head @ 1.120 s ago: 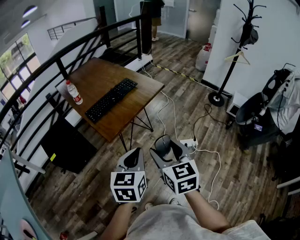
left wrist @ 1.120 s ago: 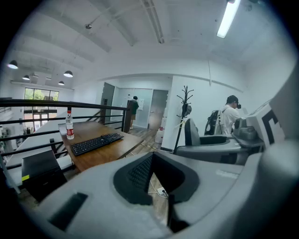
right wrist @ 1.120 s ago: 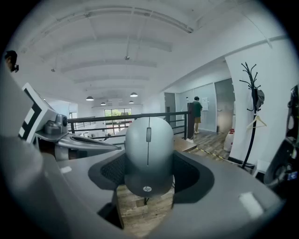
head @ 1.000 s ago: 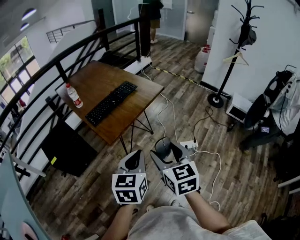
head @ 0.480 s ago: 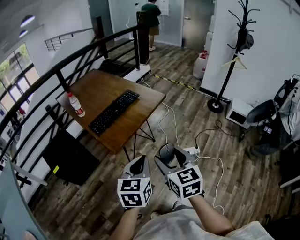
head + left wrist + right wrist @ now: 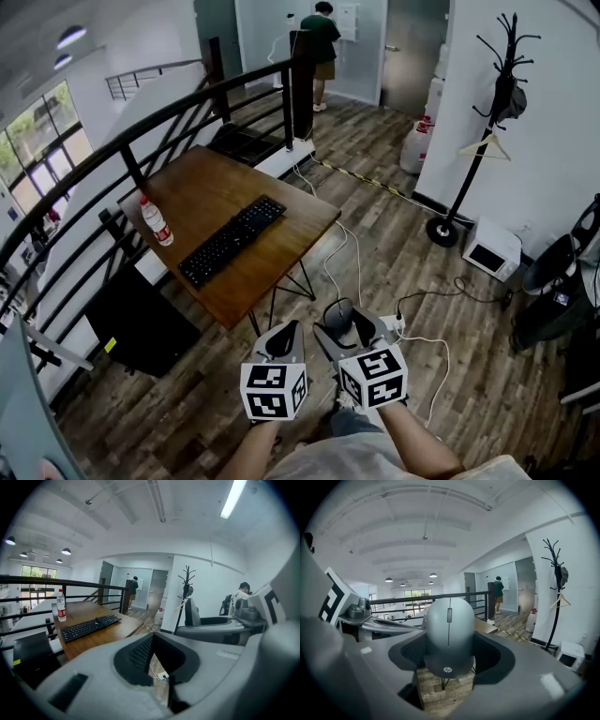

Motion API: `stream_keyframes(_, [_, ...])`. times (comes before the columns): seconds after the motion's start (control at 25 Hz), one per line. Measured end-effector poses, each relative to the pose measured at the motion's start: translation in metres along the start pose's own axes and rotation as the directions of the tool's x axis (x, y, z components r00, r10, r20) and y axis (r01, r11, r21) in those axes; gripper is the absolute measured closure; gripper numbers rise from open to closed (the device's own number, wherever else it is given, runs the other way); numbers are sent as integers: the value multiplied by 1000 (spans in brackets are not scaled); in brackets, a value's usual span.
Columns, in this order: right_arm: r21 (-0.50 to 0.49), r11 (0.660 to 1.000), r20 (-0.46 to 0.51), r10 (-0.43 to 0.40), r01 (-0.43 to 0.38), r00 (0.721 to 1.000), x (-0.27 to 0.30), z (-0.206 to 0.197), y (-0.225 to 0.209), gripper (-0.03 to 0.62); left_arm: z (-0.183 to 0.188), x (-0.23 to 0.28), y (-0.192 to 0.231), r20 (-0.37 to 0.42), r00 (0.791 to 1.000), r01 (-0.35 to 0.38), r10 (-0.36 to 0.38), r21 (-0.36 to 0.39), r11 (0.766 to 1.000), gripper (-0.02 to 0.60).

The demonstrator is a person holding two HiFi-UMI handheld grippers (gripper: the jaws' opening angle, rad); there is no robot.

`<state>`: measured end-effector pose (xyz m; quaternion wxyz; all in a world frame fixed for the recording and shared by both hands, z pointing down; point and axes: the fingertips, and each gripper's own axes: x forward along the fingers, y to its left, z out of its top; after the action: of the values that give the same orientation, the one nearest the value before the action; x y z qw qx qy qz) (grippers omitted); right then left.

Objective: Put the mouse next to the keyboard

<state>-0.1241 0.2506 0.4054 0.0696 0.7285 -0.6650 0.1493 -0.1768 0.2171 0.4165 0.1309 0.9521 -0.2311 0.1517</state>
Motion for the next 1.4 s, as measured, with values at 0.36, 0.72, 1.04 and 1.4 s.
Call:
stream_keyframes(0.36, [-17, 998, 3, 66, -66, 998, 53, 28, -93, 293, 43, 103, -6, 4, 998, -65, 65, 8, 998, 588])
stream_keyframes(0.72, [-20, 994, -12, 110, -110, 994, 84, 43, -177, 293, 62, 187, -24, -20, 994, -112, 111, -19, 994, 588])
stream_keyframes(1.04, [-9, 991, -5, 133, -133, 991, 104, 48, -214, 293, 73, 228, -27, -29, 991, -130, 130, 0, 991, 588])
stream_keyframes(1.4, [-18, 987, -34, 161, -162, 986, 144, 53, -224, 293, 79, 259, -3, -31, 988, -150, 149, -26, 988, 588])
